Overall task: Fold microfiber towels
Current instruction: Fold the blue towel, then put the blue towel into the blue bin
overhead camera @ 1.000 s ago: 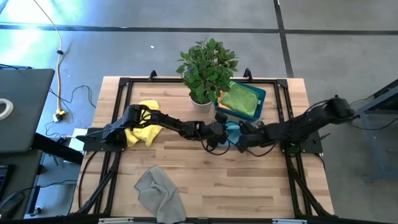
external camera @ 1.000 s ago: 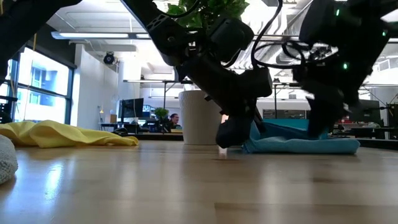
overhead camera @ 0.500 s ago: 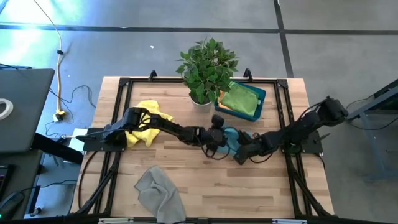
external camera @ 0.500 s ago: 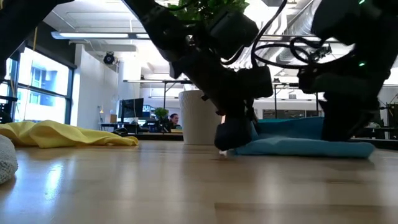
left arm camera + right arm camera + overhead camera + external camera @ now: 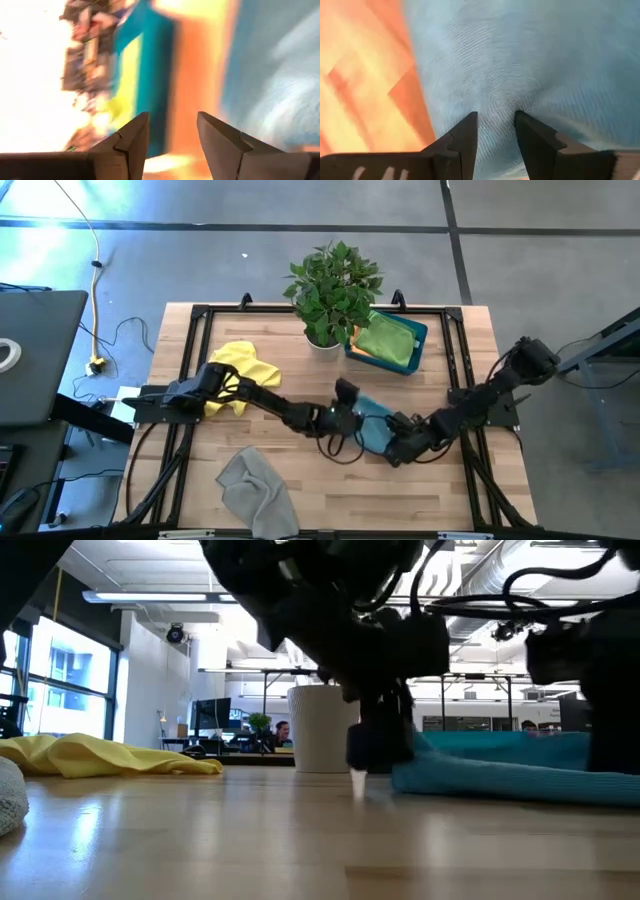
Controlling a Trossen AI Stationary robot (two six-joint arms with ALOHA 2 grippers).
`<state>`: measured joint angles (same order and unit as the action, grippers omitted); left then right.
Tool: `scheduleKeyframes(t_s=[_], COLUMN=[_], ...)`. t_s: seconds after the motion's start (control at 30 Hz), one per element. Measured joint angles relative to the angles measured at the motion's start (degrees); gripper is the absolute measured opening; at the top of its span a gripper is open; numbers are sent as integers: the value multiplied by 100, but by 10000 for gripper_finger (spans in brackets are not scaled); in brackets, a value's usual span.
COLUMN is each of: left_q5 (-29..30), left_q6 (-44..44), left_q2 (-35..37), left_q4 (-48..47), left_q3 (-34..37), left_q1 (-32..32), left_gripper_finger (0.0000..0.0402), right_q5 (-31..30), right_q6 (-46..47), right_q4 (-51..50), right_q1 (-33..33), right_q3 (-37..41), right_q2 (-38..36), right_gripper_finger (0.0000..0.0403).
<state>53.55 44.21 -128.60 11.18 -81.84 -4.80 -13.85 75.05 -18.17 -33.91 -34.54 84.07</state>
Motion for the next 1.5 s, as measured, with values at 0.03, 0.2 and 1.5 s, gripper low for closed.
scheduleKeyframes(t_s=[0.03,0.2,1.5], left_q5=[225,541,-4635], left_q6=[220,674,-5224], left_q2=[0,2,69], left_q4=[167,541,-1160], left_q3=[0,0,-4], left_q1=[20,12,-192], left_gripper_finger=[161,159,158], right_q5=[34,97,-783], right_q6=[34,145,2284], right_q4=[23,91,-2493], right_q1=[-55,-309,-1252], right_q3=[0,-2,-1217], right_q2=[0,0,-278], right_gripper_finger=[125,125,126])
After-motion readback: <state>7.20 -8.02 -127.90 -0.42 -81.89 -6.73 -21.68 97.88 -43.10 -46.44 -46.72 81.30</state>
